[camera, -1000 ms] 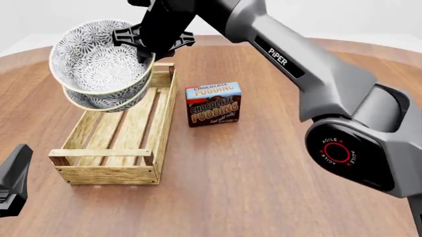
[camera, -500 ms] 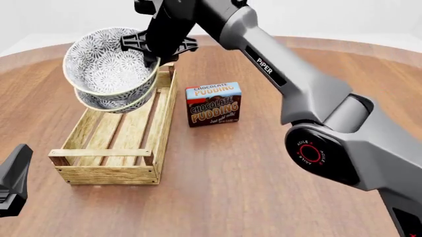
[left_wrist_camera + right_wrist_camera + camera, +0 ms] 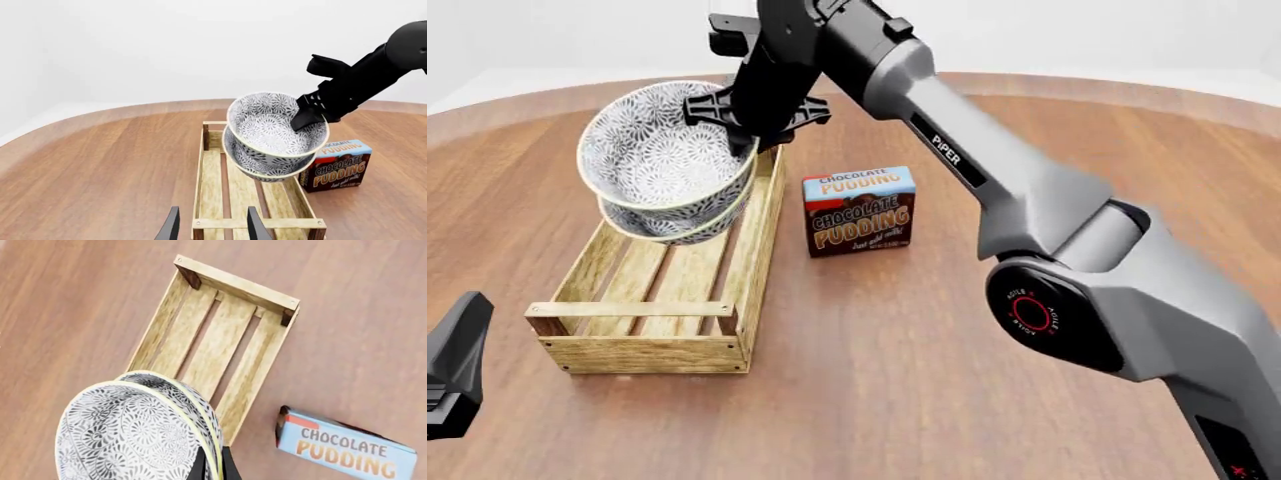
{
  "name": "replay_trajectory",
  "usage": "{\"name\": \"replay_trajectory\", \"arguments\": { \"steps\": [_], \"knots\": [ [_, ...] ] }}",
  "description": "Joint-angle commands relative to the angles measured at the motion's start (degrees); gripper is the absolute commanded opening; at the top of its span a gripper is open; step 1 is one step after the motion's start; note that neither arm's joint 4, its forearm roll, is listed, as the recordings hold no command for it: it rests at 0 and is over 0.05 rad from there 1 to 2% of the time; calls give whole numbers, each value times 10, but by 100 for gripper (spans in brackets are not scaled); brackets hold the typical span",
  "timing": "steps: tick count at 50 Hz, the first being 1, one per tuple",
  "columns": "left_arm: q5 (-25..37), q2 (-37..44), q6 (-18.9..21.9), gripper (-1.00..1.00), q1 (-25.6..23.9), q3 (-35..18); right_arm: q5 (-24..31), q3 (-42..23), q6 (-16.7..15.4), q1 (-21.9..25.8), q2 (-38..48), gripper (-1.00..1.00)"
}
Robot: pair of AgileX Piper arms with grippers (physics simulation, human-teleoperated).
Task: Stack the left bowl on the right bowl and place them in the tray.
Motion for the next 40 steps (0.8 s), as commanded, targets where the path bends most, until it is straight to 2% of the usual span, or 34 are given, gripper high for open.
{"name": "replay_trajectory", "arguments": {
  "steps": [1, 3, 4, 6, 10, 11, 16, 17, 19, 23, 40],
  "knots": [
    [0, 0, 0, 100, 0, 0, -12, 10, 16, 14, -7, -100],
    [0, 0, 0, 100, 0, 0, -24, 31, 22, 18, -17, -100],
    [0, 0, 0, 100, 0, 0, -51, 75, 34, 24, -37, -100],
    [0, 0, 0, 100, 0, 0, -55, 83, 30, 22, -40, -100],
    [0, 0, 0, 100, 0, 0, -105, 162, 57, 31, -76, -100],
    [0, 0, 0, 100, 0, 0, -101, 154, 52, 28, -72, -100],
    [0, 0, 0, 100, 0, 0, -125, 183, 75, 29, -84, -100],
    [0, 0, 0, 100, 0, 0, -158, 228, 93, 39, -106, -100],
    [0, 0, 0, 100, 0, 0, -169, 243, 95, 39, -111, -100],
    [0, 0, 0, 100, 0, 0, -182, 261, 102, 44, -119, -100],
    [0, 0, 0, 100, 0, 0, -180, 256, 98, 43, -114, -100]
  ]
}}
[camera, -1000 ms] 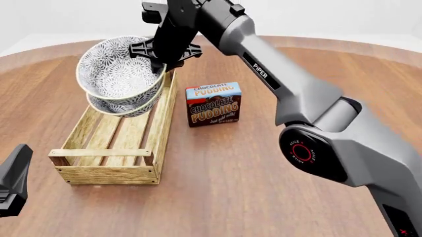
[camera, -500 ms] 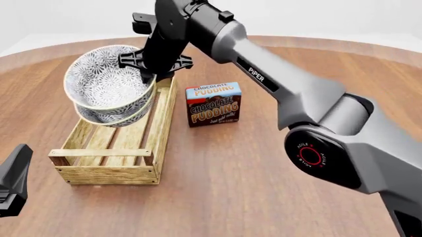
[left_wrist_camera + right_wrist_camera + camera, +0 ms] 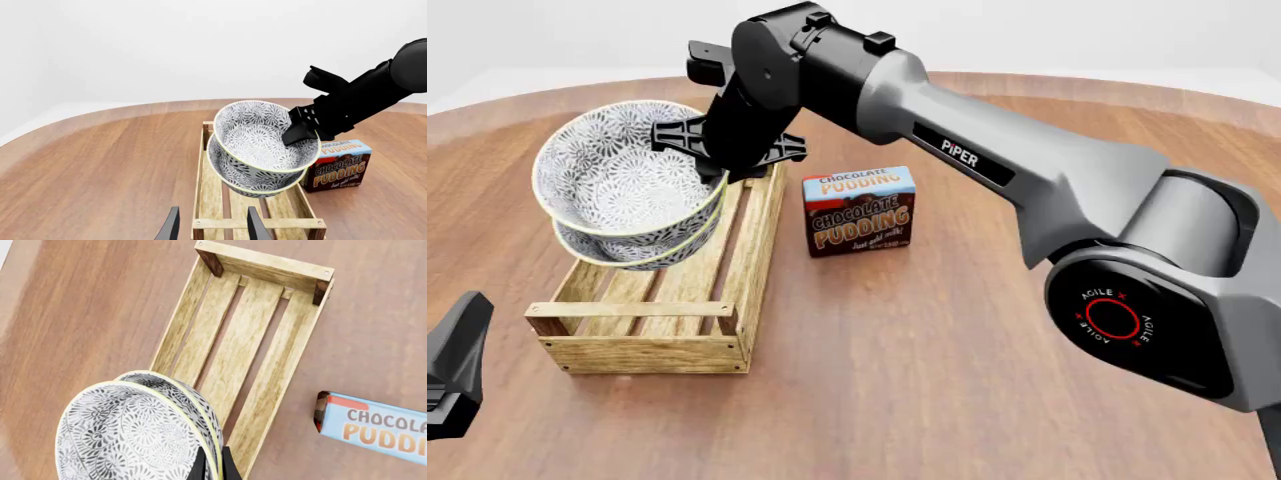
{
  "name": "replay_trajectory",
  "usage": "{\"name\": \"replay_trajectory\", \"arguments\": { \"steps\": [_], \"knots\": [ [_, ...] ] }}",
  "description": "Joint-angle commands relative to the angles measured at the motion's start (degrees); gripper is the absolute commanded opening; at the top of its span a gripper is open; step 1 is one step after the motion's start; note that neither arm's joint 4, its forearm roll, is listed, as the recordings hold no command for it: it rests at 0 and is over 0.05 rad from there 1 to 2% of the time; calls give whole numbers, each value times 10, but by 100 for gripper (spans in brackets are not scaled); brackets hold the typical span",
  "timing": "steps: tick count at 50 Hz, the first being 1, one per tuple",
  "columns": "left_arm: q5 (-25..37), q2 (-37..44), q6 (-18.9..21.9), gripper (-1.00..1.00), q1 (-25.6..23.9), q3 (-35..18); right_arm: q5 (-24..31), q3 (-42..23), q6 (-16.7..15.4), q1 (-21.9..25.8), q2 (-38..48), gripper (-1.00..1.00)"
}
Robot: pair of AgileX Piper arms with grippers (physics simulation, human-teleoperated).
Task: Stack the left bowl on the right bowl and place them in the tray.
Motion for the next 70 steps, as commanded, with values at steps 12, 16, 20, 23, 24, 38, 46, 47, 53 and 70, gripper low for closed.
{"name": "replay_trajectory", "arguments": {
  "steps": [12, 16, 20, 23, 24, 38, 46, 47, 53, 70],
  "knots": [
    [0, 0, 0, 100, 0, 0, 17, -36, -5, -20, 15, -100],
    [0, 0, 0, 100, 0, 0, 24, -44, -11, -25, 20, -100],
    [0, 0, 0, 100, 0, 0, 29, -49, -13, -28, 24, -100],
    [0, 0, 0, 100, 0, 0, 29, -49, -14, -29, 26, -100],
    [0, 0, 0, 100, 0, 0, 30, -49, -15, -29, 27, -100],
    [0, 0, 0, 100, 0, 0, 39, -68, -17, -40, 49, -100],
    [0, 0, 0, 100, 0, 0, 32, -58, -14, -38, 50, -100],
    [0, 0, 0, 100, 0, 0, 32, -57, -15, -38, 50, -100],
    [0, 0, 0, 100, 0, 0, 26, -50, -13, -36, 49, -100],
    [0, 0, 0, 100, 0, 0, 18, -33, -13, -31, 44, -100]
  ]
}}
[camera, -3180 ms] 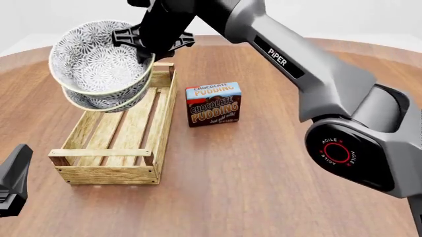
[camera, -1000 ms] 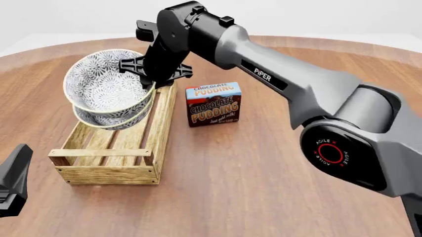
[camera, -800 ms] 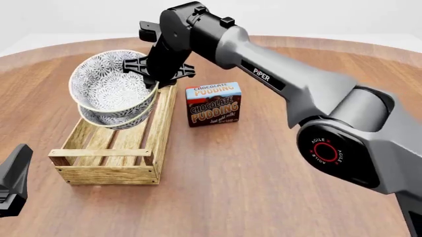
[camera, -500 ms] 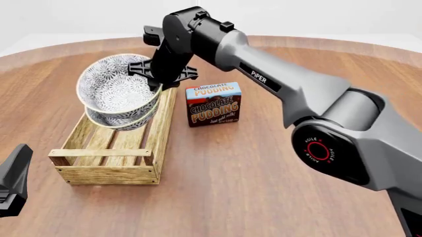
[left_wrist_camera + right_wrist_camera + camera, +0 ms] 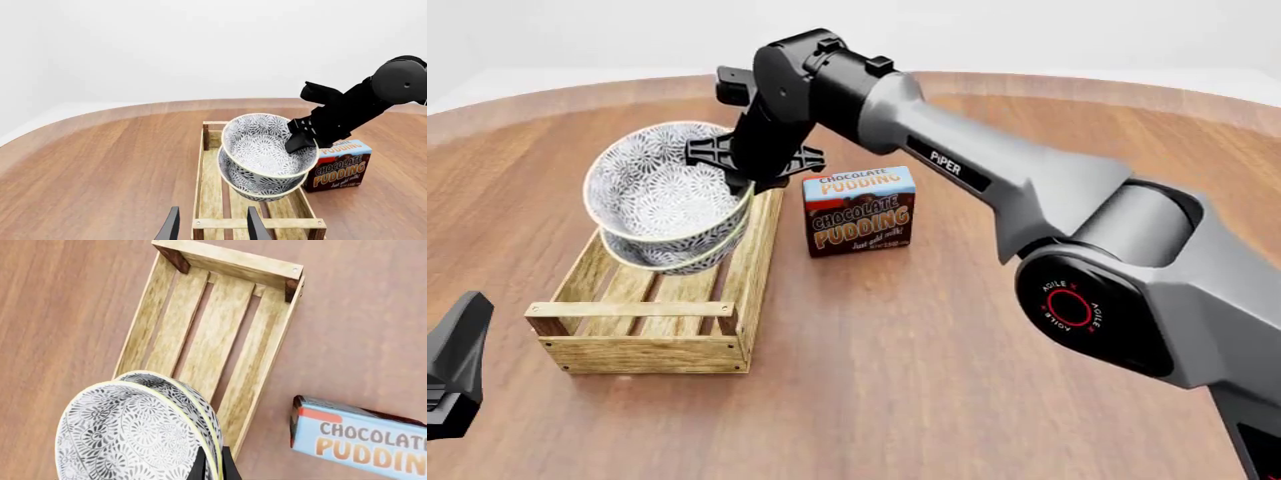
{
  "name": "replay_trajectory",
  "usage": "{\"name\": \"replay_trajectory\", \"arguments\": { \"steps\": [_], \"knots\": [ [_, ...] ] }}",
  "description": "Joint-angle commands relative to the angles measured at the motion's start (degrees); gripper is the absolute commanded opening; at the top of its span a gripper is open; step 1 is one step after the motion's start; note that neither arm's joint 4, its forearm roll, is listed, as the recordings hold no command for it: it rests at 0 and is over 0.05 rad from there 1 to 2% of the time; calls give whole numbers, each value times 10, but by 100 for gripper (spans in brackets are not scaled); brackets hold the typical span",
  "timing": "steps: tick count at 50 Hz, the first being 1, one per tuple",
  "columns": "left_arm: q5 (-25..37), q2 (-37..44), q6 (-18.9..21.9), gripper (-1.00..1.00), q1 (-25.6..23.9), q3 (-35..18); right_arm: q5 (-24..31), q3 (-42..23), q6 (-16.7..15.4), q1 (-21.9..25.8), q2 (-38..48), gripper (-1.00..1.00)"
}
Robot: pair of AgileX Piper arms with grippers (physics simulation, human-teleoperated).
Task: Stack the left bowl on the right bowl and place them in the tray.
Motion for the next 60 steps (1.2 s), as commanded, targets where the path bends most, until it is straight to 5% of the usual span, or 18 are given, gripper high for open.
{"name": "replay_trajectory", "arguments": {
  "steps": [1, 6, 7, 39, 43, 46, 60],
  "knots": [
    [0, 0, 0, 100, 0, 0, -3, -2, 1, 1, -5, -100],
    [0, 0, 0, 100, 0, 0, 0, -4, 0, 0, -3, -100],
    [0, 0, 0, 100, 0, 0, 6, -14, -2, -2, 2, 100],
    [0, 0, 0, 100, 0, 0, 53, -68, -25, -17, 12, 100],
    [0, 0, 0, 100, 0, 0, 82, -106, -43, -29, 23, 100],
    [0, 0, 0, 100, 0, 0, 148, -206, -90, -56, 64, 100],
    [0, 0, 0, 100, 0, 0, 151, -141, -188, -109, -8, 100]
  ]
}}
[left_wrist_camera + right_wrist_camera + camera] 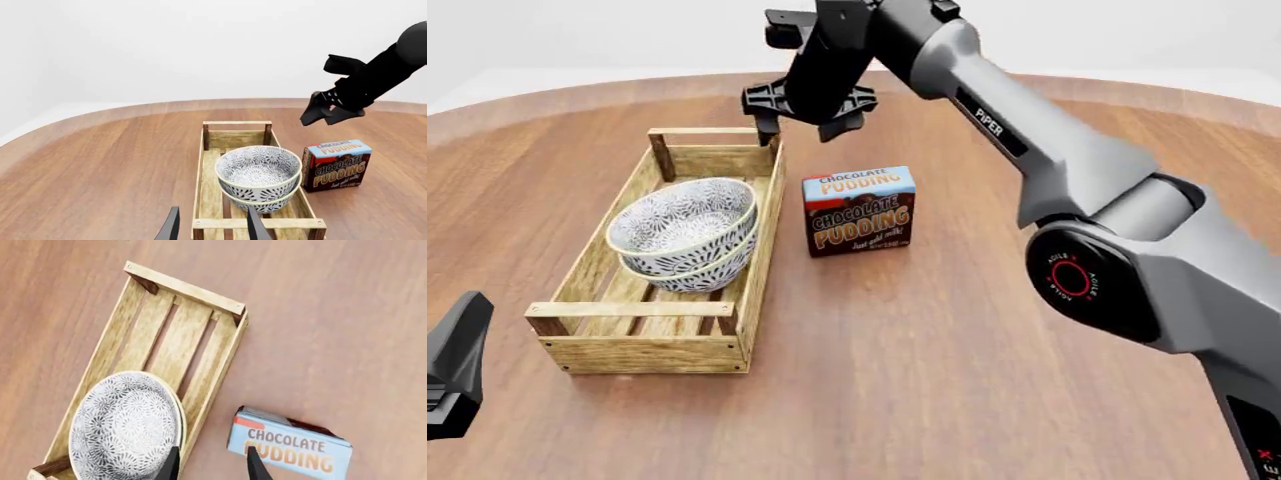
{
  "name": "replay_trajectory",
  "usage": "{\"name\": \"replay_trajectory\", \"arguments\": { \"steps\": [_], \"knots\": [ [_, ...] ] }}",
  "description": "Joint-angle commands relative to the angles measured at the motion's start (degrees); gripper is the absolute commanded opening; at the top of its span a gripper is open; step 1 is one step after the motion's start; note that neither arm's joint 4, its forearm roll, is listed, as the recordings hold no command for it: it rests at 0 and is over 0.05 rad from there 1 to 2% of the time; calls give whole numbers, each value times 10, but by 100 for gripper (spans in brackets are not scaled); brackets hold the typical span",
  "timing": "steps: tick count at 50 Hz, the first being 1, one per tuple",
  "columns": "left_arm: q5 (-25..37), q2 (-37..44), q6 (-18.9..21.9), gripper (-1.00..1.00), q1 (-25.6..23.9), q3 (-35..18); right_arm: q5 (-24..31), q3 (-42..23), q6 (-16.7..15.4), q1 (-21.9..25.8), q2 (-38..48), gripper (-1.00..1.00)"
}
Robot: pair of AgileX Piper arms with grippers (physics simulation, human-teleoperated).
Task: Stack the left bowl on the right bowl and place them in the tray.
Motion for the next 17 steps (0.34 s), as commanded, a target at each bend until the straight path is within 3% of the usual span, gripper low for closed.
{"name": "replay_trajectory", "arguments": {
  "steps": [1, 5, 8, 10, 17],
  "knots": [
    [0, 0, 0, 100, 0, 0, 22, 9, -84, -45, -34, 100],
    [0, 0, 0, 100, 0, 0, 22, 23, -124, -68, -57, 100],
    [0, 0, 0, 100, 0, 0, 22, 36, -127, -69, -74, 100],
    [0, 0, 0, 100, 0, 0, 22, 45, -157, -83, -88, 100],
    [0, 0, 0, 100, 0, 0, 20, 86, -172, -91, -152, 100]
  ]
}}
